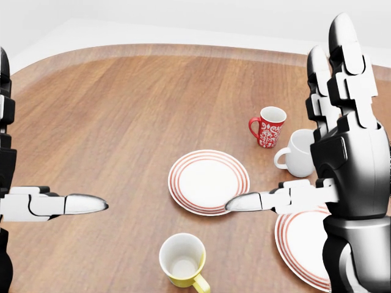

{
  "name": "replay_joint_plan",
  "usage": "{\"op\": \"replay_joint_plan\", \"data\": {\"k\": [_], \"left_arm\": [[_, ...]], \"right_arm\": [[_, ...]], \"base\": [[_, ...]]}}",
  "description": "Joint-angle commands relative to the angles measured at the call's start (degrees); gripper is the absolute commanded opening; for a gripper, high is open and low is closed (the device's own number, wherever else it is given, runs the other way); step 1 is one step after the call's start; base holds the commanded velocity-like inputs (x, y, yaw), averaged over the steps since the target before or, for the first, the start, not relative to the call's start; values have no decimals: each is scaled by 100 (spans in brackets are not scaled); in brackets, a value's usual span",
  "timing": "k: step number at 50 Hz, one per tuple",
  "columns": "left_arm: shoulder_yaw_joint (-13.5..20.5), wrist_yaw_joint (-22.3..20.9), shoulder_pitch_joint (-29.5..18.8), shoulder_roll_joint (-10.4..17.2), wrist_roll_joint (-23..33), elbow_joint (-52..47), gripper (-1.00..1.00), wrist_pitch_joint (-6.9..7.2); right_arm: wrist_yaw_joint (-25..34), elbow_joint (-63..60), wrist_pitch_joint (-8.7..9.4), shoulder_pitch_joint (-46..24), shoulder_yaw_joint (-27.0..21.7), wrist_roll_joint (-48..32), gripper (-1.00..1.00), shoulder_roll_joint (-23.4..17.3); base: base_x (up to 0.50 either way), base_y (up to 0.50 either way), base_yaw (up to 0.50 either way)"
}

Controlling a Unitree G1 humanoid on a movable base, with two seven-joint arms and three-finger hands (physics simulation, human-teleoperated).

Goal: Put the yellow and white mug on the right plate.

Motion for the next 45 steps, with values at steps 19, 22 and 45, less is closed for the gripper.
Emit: {"op": "replay_joint_plan", "data": {"k": [19,22,45], "left_arm": [[849,-205,-630,768,-435,1025,100,0],[897,-156,-682,843,-518,1017,100,0],[998,-147,-695,1013,-537,1264,100,0]], "right_arm": [[1255,879,0,-1362,257,-2202,100,-417],[1446,914,0,-1429,293,-2500,100,-411],[2716,1184,0,-2117,641,-4728,100,-106]], "base": [[0,0,0],[0,0,0],[0,0,0]]}}
